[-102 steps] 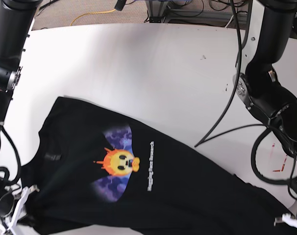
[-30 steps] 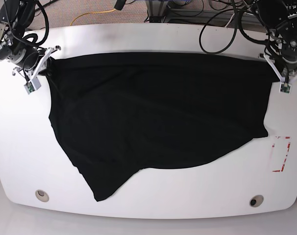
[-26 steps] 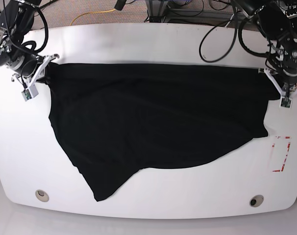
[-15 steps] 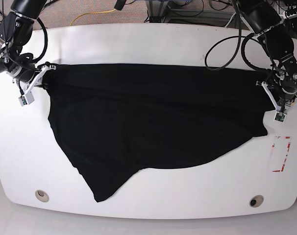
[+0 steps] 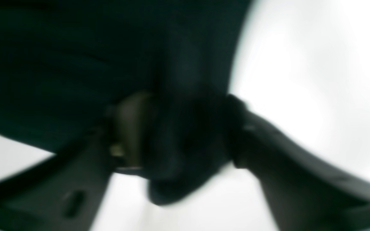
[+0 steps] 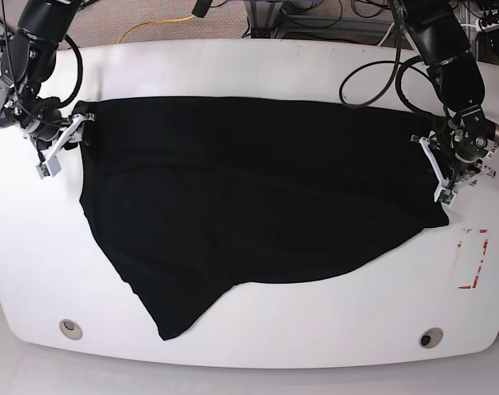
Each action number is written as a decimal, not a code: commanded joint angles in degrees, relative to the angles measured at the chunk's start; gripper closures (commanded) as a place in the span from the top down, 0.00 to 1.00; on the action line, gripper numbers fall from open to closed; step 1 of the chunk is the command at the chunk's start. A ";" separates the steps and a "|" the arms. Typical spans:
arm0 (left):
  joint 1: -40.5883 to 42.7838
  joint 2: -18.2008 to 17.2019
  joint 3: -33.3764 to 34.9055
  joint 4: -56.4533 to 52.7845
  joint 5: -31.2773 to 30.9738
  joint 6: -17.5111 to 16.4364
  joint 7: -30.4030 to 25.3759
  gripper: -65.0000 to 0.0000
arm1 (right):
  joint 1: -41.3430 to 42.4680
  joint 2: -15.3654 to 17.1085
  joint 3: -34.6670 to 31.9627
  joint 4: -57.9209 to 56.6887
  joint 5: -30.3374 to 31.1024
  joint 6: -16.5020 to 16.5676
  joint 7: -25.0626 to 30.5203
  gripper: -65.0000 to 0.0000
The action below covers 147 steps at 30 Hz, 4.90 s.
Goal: Fold the T-shirt properly
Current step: 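Lay the shirt flat and release it from both grippers, then move both grippers down along the shirt sides toward the hem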
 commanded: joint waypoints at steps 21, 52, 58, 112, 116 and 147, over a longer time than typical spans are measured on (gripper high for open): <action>8.05 -3.54 -2.97 10.16 -7.71 0.47 -0.90 0.73 | -9.40 -8.46 14.25 21.09 -1.92 0.06 -3.95 0.68; 12.45 -0.03 -3.24 4.18 -7.89 0.47 -0.99 0.21 | -0.61 -10.05 13.37 4.04 -15.81 0.06 -0.70 0.20; 13.33 -0.20 -3.32 4.79 -7.89 0.47 -0.82 0.12 | -3.51 -9.78 13.37 5.97 -15.55 0.06 -0.70 0.00; 23.53 -2.05 -6.23 27.74 -8.07 0.47 5.43 0.52 | -10.63 -11.45 16.62 28.21 -15.46 0.06 -6.41 0.64; 21.86 -2.05 -6.40 27.56 -8.07 0.47 5.43 0.51 | -9.40 -11.28 16.80 27.95 -15.46 0.06 -6.76 0.64; 10.60 -1.70 -6.67 25.72 -7.89 0.47 5.16 0.51 | 40.35 -8.81 -5.97 -35.70 -34.62 0.06 25.94 0.64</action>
